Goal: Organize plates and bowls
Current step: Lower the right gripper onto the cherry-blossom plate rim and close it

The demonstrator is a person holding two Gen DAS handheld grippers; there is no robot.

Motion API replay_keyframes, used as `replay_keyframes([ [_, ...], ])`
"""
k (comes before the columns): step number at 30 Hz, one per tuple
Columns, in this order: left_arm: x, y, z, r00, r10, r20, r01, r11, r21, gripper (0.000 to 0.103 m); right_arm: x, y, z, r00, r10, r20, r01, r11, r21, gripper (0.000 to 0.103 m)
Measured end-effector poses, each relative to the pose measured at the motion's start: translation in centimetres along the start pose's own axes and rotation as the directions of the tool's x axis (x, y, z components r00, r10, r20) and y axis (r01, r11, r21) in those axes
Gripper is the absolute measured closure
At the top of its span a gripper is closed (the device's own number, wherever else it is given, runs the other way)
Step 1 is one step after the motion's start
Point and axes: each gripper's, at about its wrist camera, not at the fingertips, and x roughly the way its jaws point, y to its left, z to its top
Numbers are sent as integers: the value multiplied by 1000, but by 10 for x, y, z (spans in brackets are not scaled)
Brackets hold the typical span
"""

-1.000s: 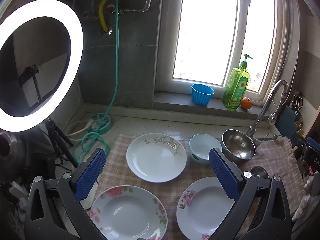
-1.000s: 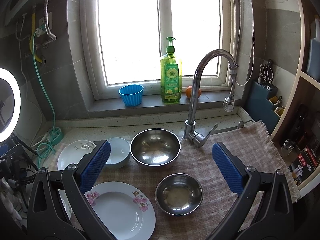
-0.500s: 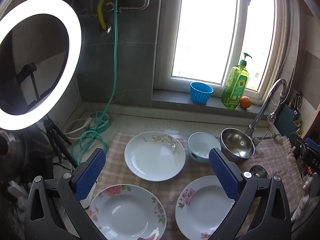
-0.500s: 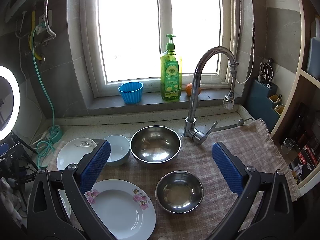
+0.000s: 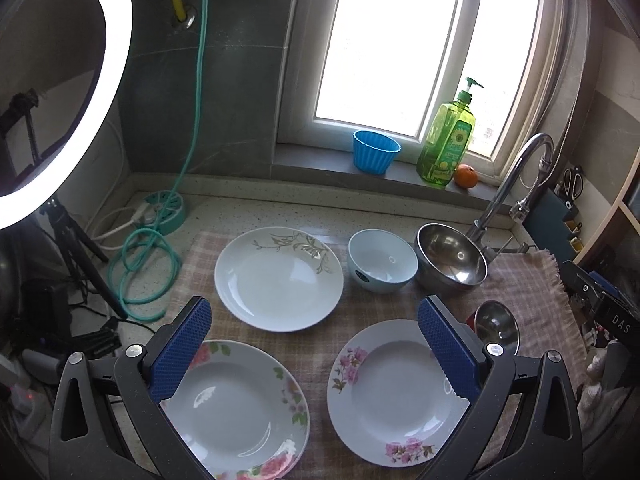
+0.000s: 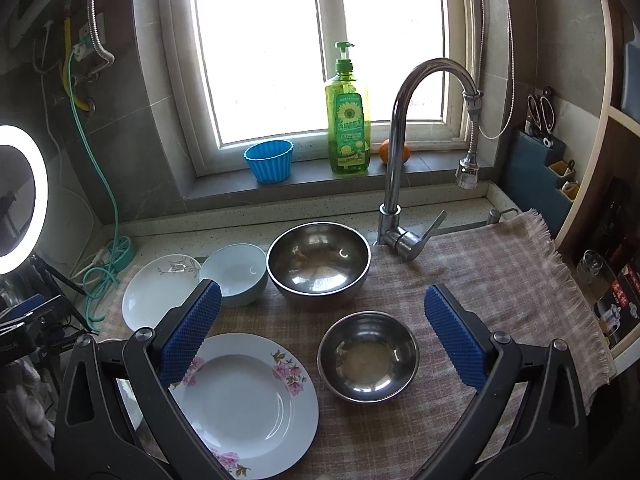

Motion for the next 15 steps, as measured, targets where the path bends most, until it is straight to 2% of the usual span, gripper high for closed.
replay_keyframes([
  [11, 33, 9, -29, 988, -33, -151, 29, 999, -26, 1, 19, -34, -43, 990, -14, -138, 23, 998, 66, 0],
  [15, 50, 10, -35, 975, -41, -218, 40, 999, -12, 12, 23, -45, -59, 983, -1, -182, 21, 994, 107, 0],
])
